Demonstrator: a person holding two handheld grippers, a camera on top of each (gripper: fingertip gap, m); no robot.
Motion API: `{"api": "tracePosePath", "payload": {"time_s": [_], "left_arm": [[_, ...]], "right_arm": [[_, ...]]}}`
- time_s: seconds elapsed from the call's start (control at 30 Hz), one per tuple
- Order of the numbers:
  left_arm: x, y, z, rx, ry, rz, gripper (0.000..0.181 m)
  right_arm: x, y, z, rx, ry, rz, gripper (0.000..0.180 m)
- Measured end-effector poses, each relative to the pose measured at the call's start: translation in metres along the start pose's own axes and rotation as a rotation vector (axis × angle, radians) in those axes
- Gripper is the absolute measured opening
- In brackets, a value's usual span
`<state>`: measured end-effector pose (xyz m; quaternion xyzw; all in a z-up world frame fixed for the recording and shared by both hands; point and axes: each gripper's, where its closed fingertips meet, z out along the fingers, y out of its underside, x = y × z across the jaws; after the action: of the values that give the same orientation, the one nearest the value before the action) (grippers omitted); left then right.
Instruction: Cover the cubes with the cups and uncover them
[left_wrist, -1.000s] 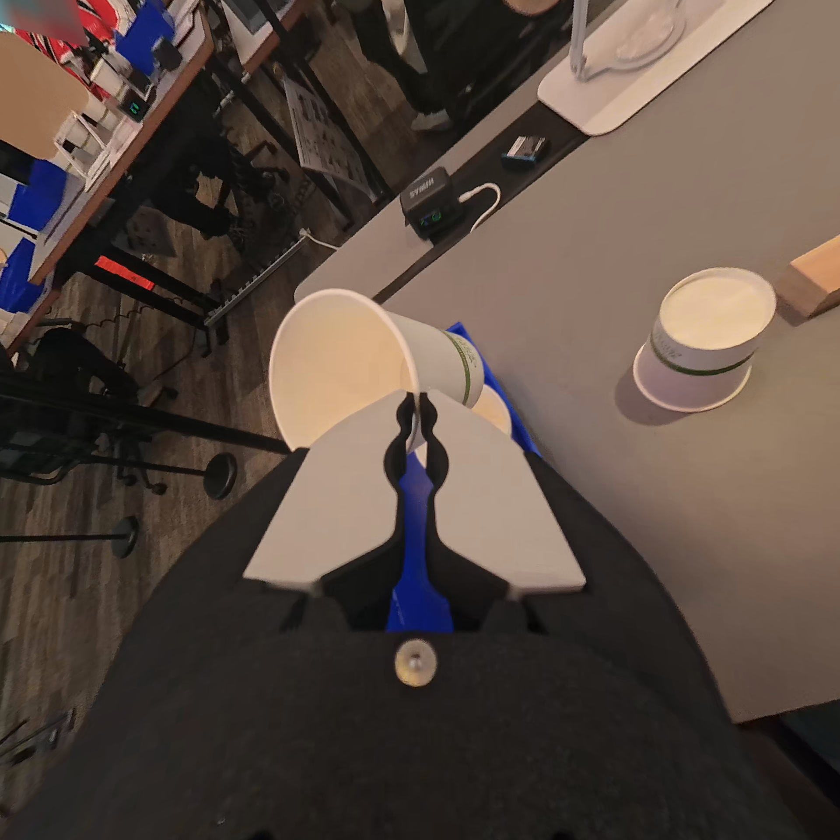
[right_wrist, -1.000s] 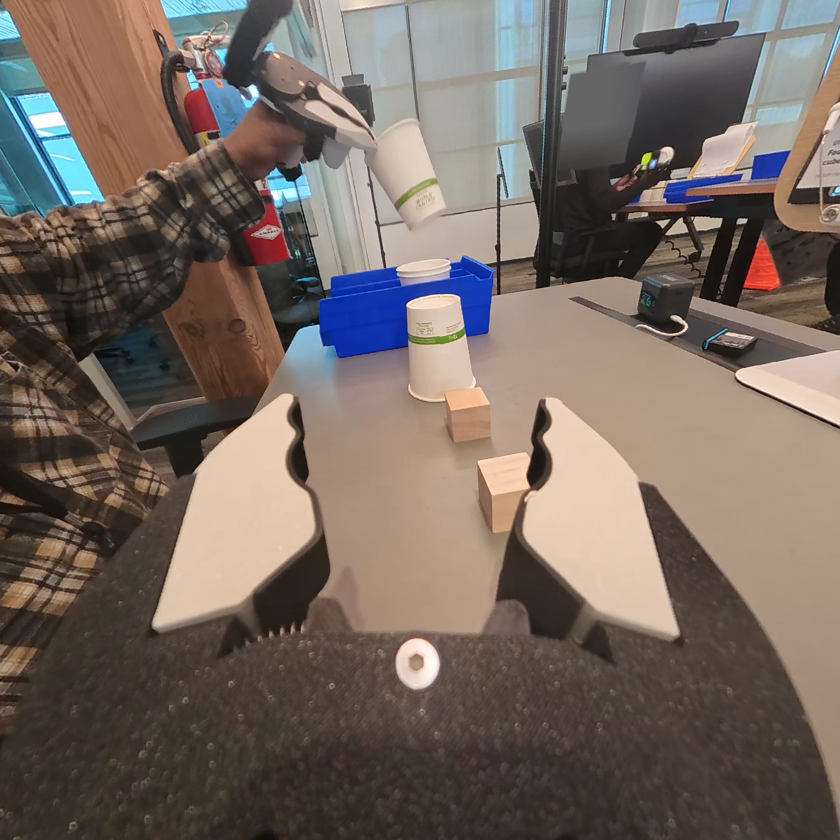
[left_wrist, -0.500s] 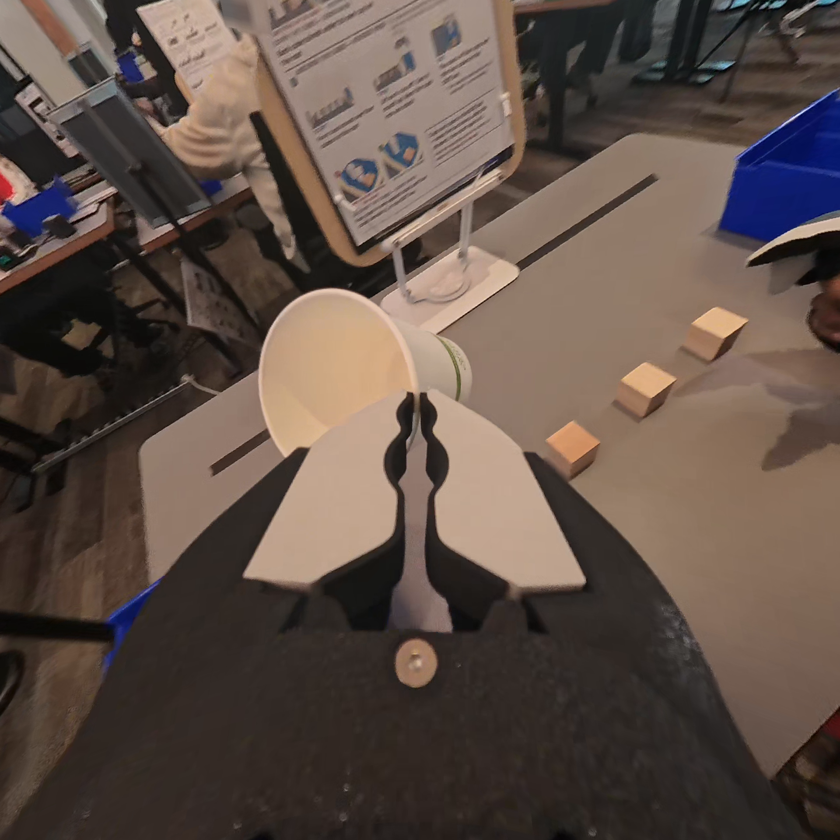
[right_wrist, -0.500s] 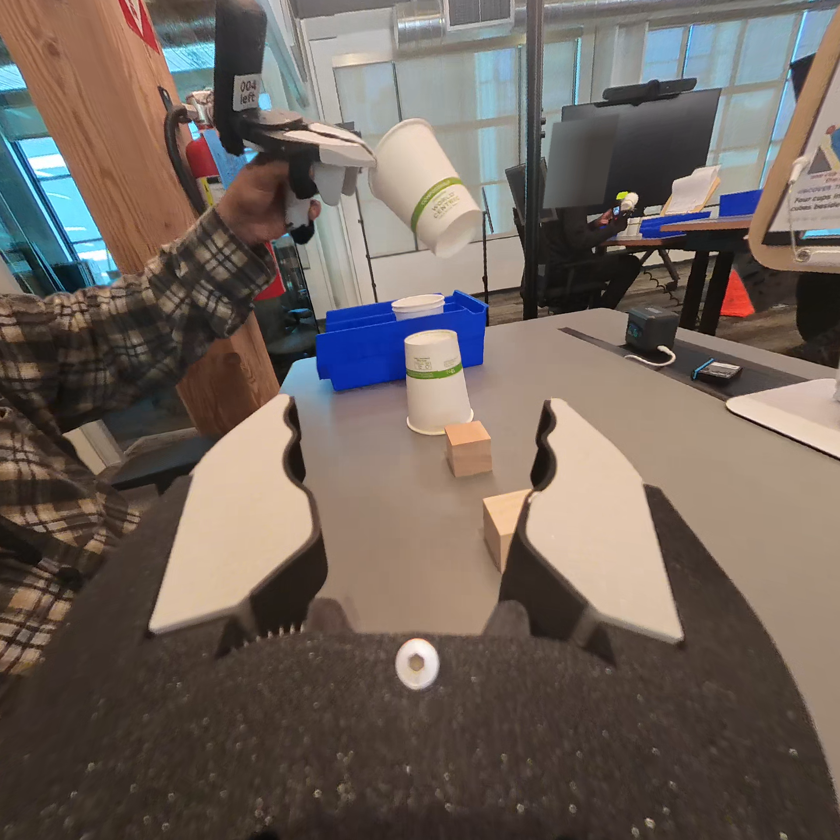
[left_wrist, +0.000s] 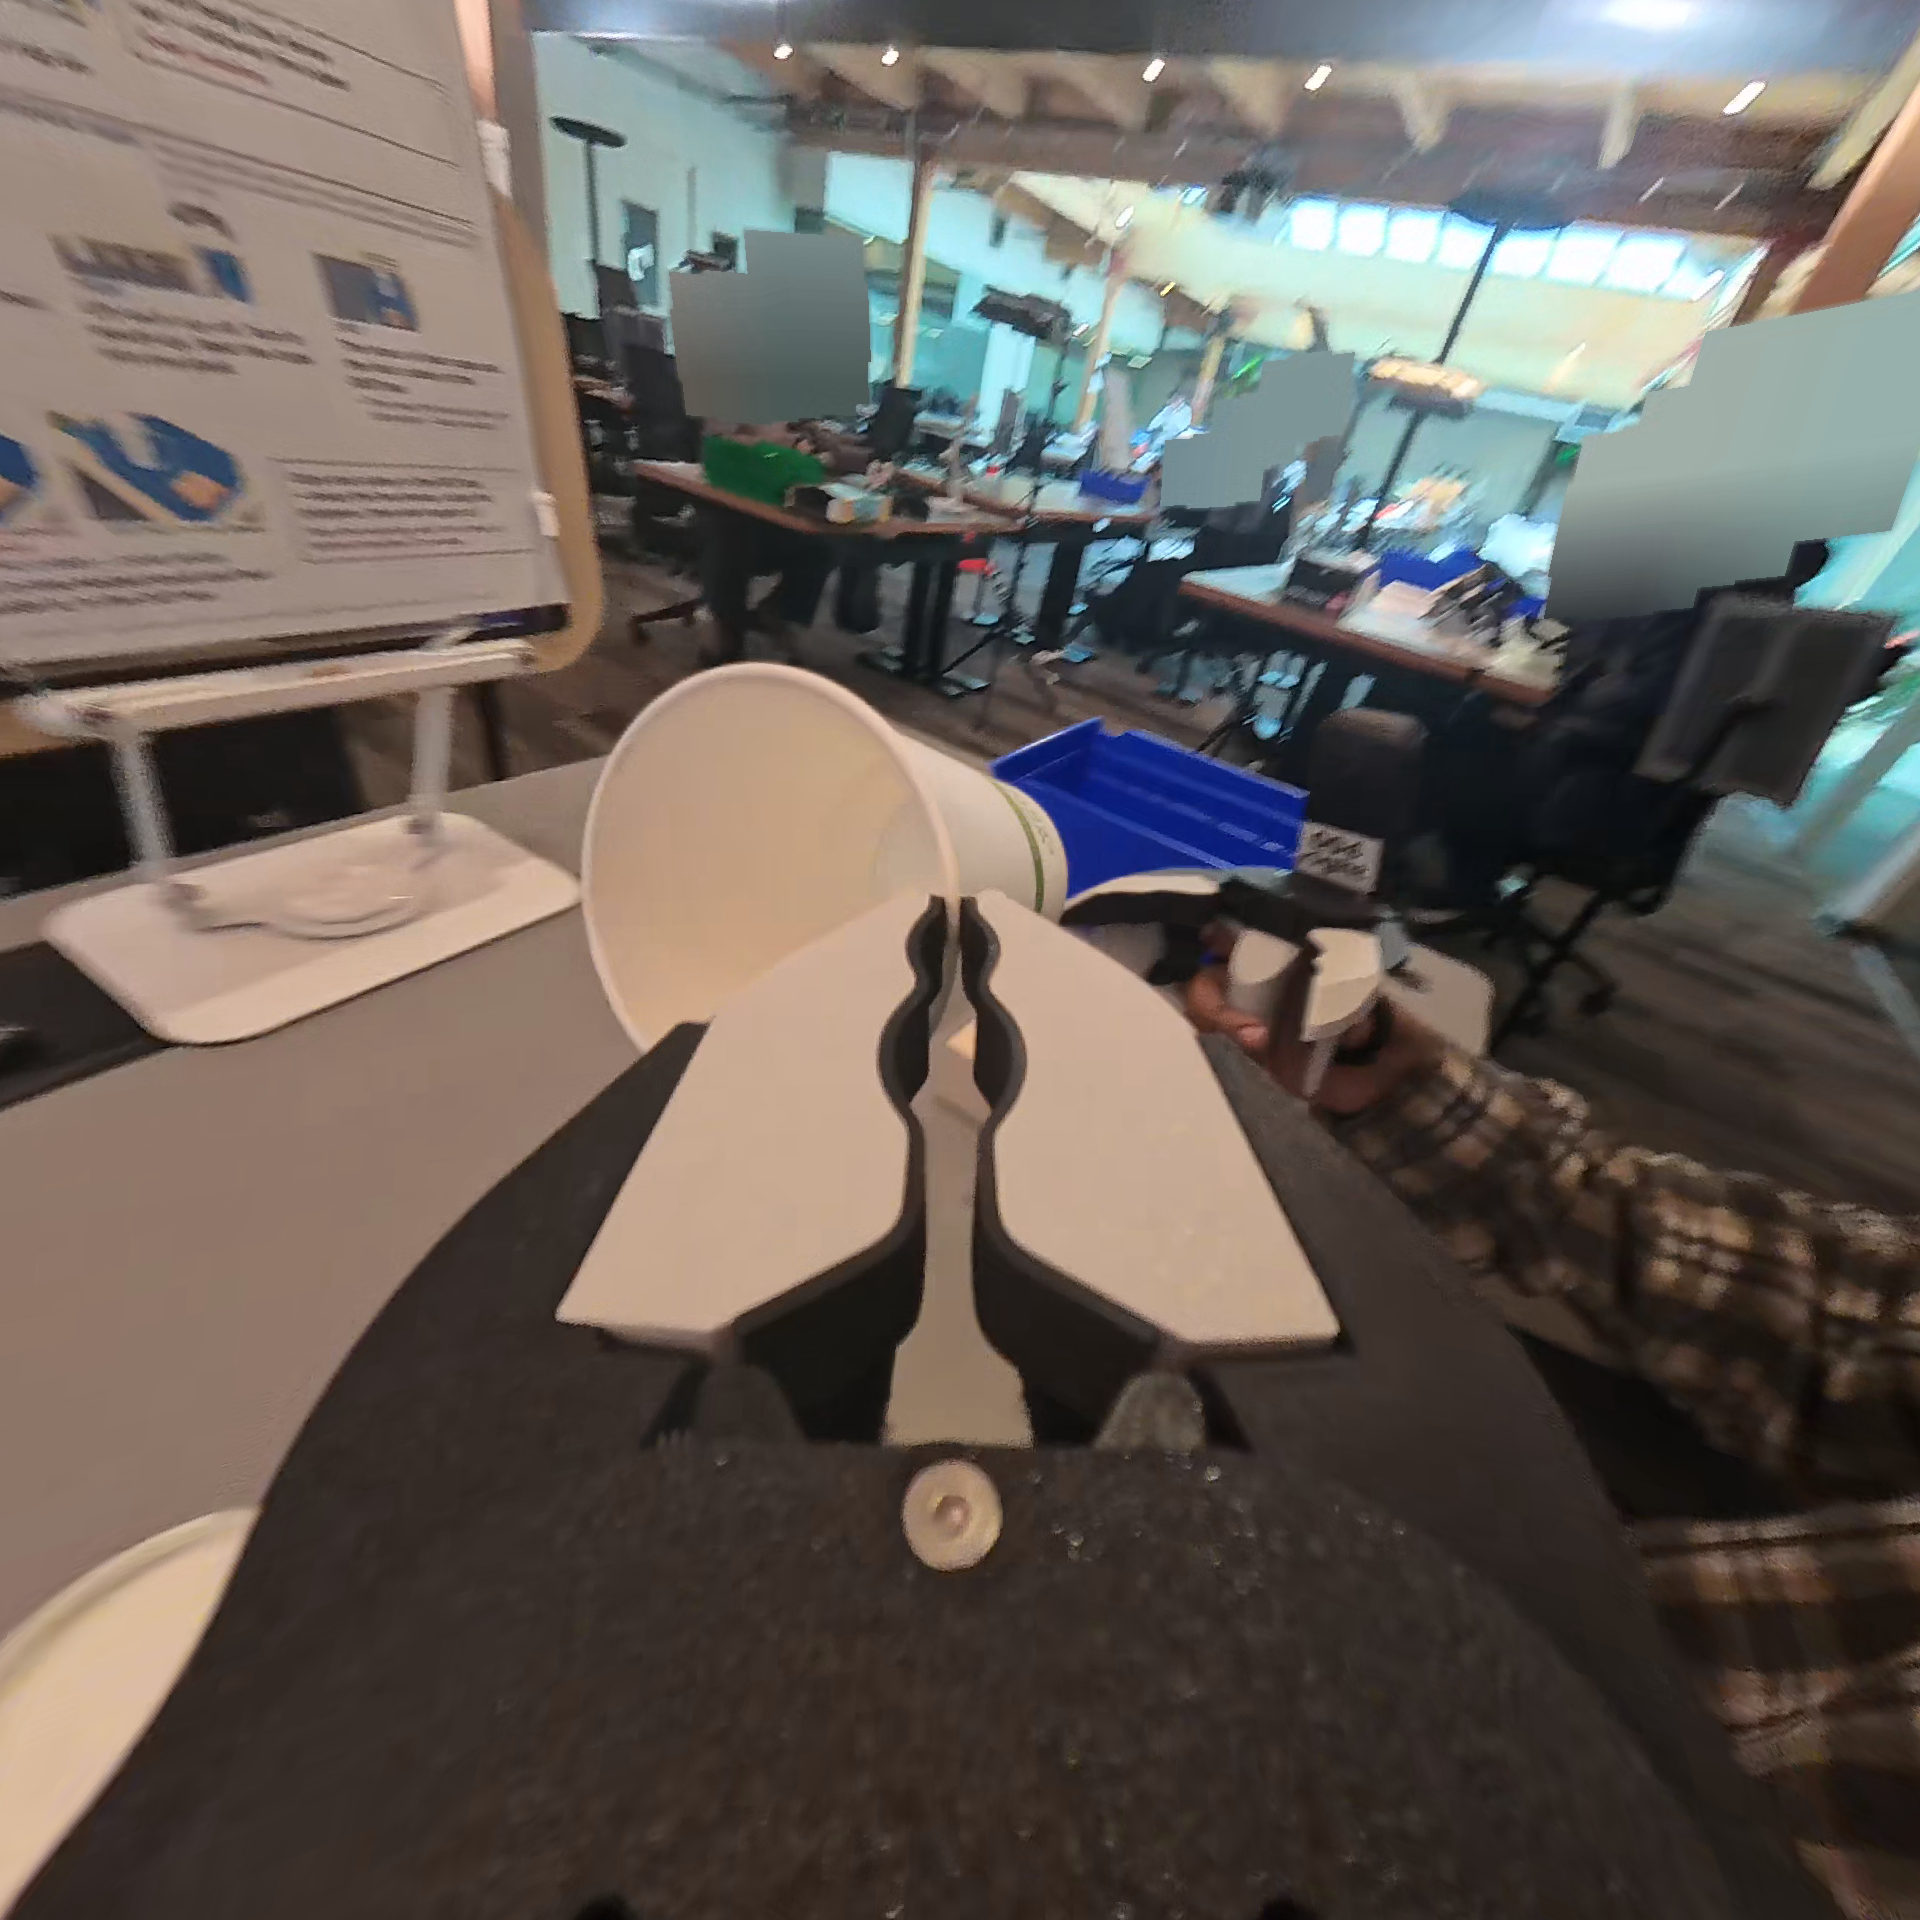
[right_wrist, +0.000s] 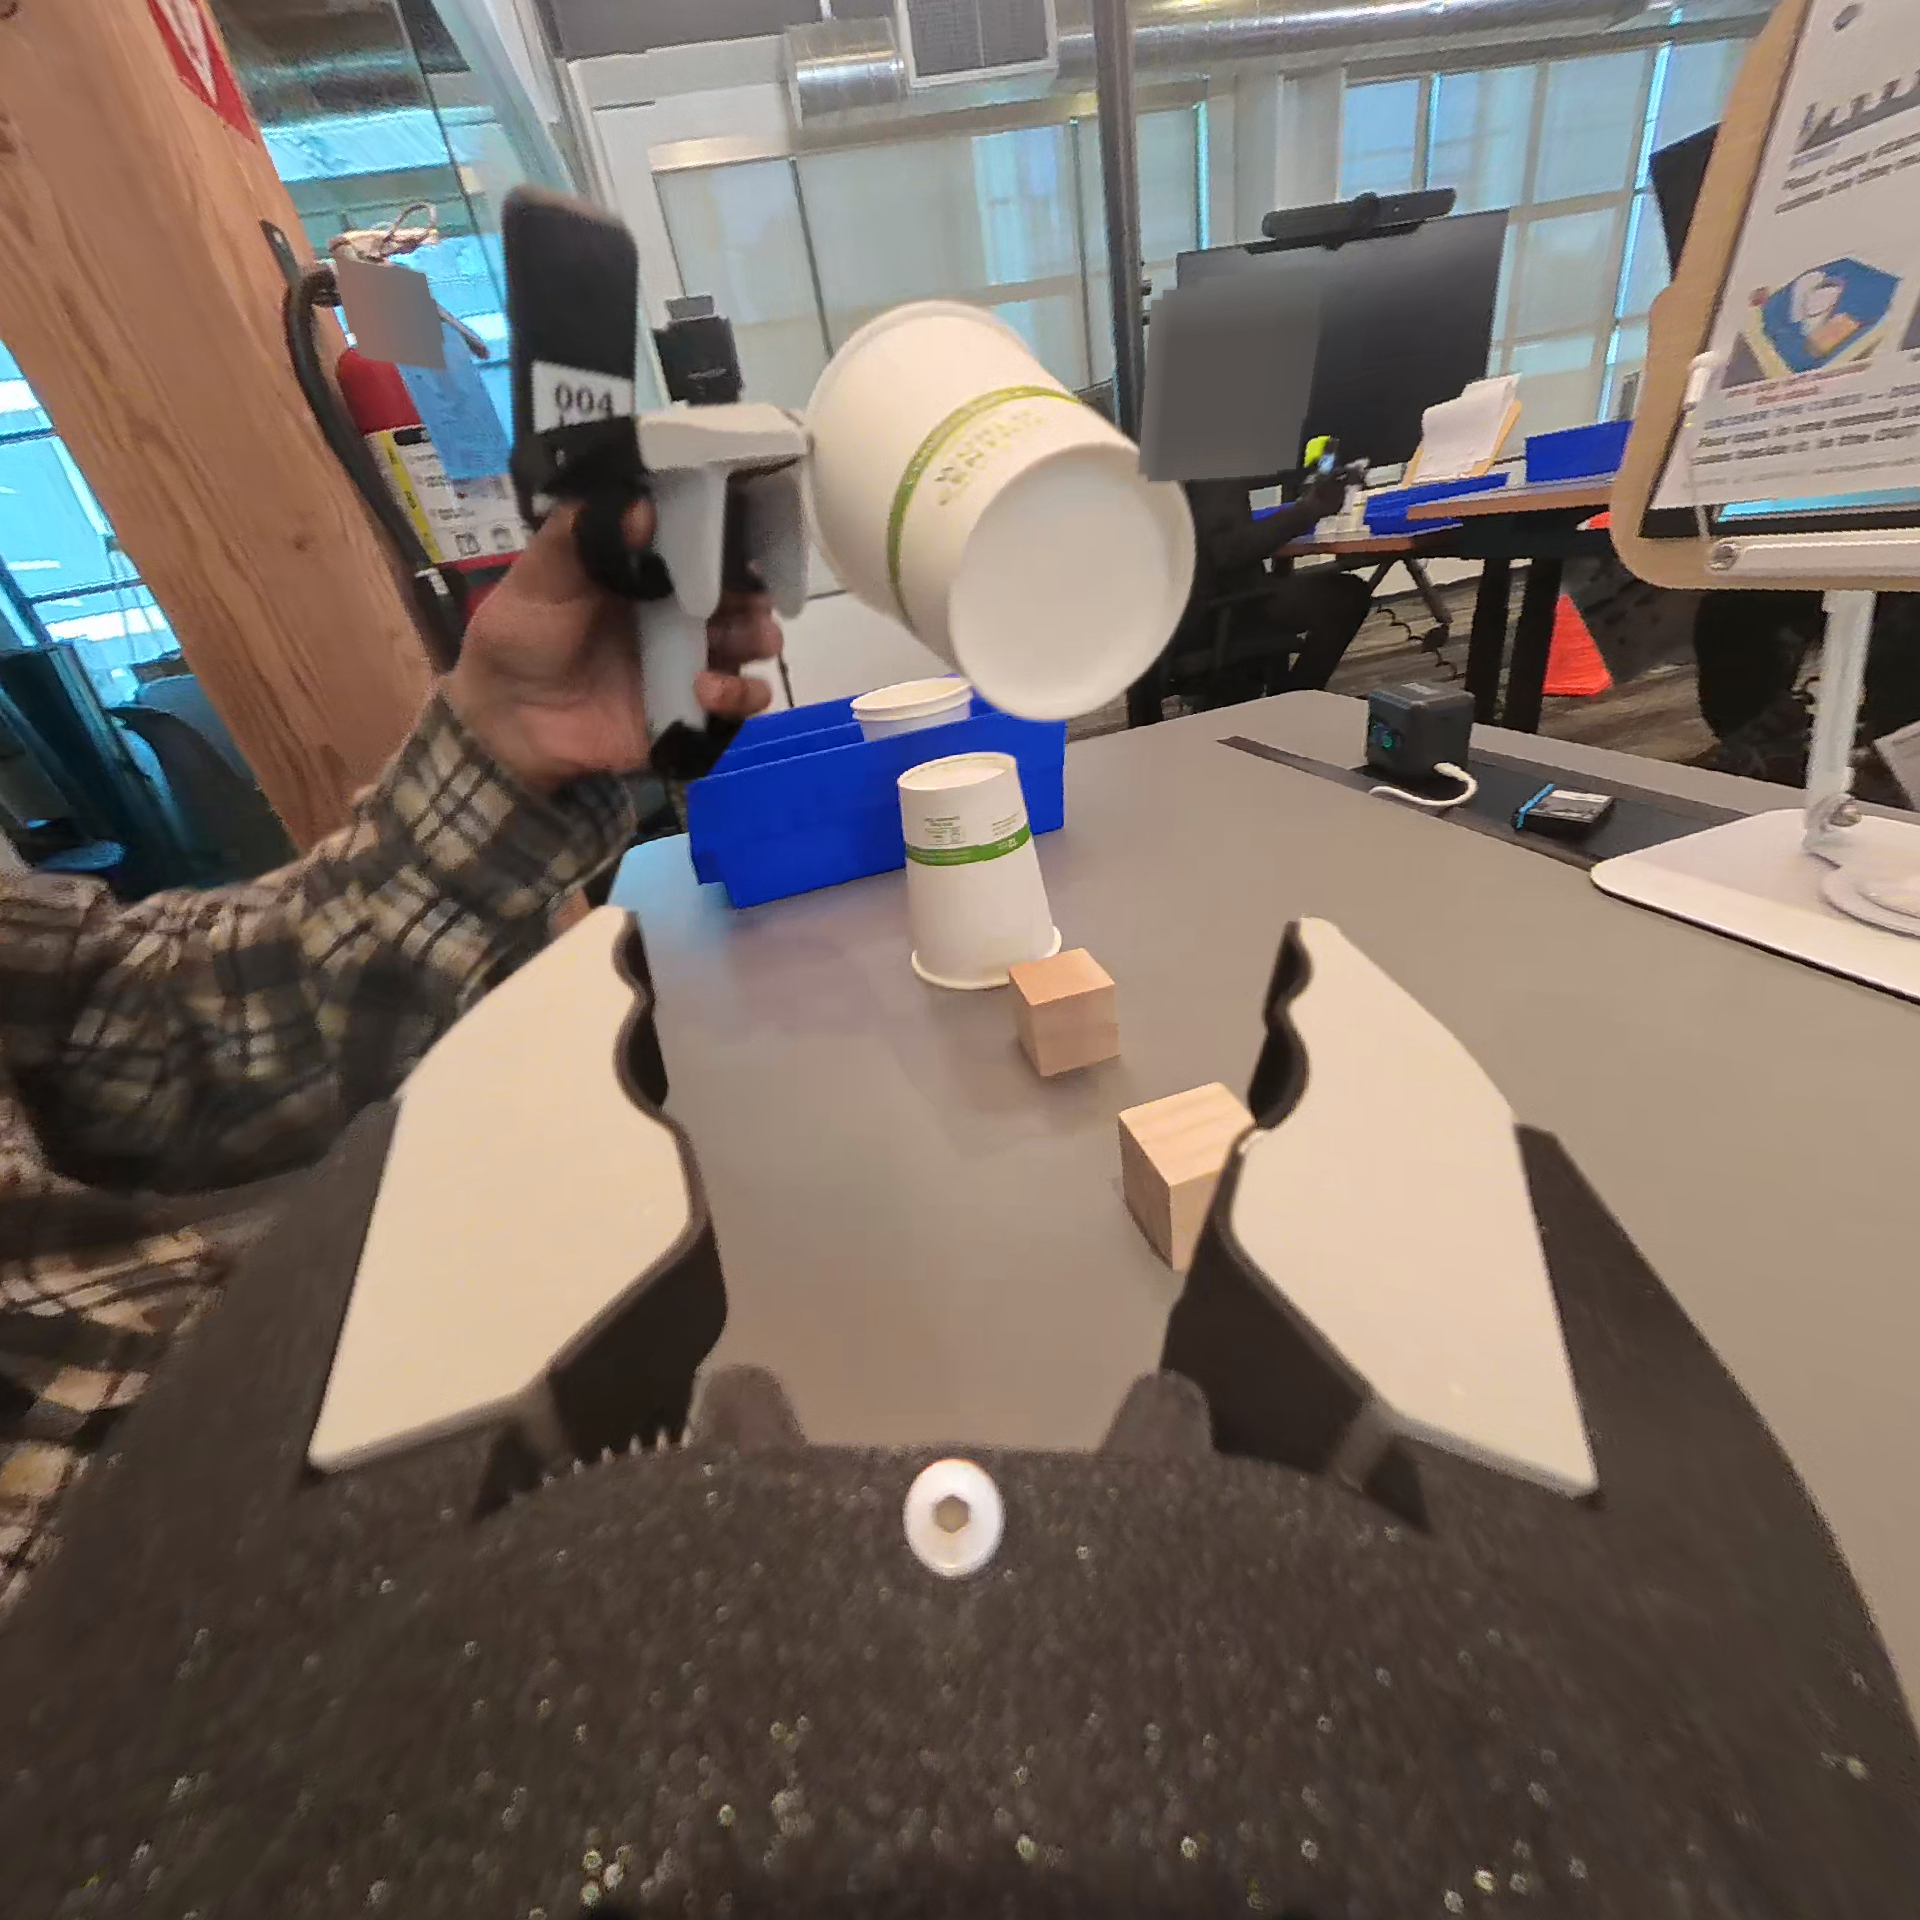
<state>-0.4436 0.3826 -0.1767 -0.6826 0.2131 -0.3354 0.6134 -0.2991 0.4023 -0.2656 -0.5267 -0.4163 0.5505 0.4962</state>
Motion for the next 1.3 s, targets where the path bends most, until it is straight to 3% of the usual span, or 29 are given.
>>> {"api": "tracePosePath", "payload": {"time_s": [0.1, 0.33, 0.4, 0.5, 0.7, 0.83, 1.0, 1.13, 1.3], "left_arm": [[0.019, 0.014, 0.019, 0.038, 0.097, -0.094, 0.002], [0.054, 0.046, 0.052, 0.041, 0.265, -0.223, 0.002], [0.059, 0.053, 0.056, 0.039, 0.293, -0.247, 0.002], [0.067, 0.057, 0.060, 0.054, 0.341, -0.283, 0.002], [0.073, 0.076, 0.065, -0.045, 0.362, -0.238, 0.004], [0.066, 0.091, 0.065, -0.154, 0.258, -0.122, 0.029], [0.050, 0.091, 0.057, -0.259, 0.123, 0.073, 0.079], [0.062, 0.085, 0.065, -0.350, 0.166, 0.201, 0.092], [0.075, 0.109, 0.084, -0.516, 0.237, 0.290, 0.095]], "right_arm": [[0.006, 0.001, 0.004, 0.025, 0.041, 0.009, 0.122], [0.002, 0.003, 0.016, 0.081, -0.022, 0.090, 0.122], [0.001, -0.001, 0.015, 0.105, -0.050, 0.112, 0.117], [-0.008, -0.009, 0.009, 0.120, -0.138, 0.136, 0.089], [-0.007, -0.022, -0.004, -0.030, -0.122, 0.046, 0.088], [-0.010, -0.024, -0.007, -0.233, -0.124, -0.044, 0.088], [-0.011, -0.009, -0.011, -0.505, -0.148, -0.134, 0.088], [-0.018, 0.002, -0.009, -0.680, -0.212, -0.182, 0.087], [-0.031, 0.007, -0.001, -0.819, -0.287, -0.225, 0.088]]}}
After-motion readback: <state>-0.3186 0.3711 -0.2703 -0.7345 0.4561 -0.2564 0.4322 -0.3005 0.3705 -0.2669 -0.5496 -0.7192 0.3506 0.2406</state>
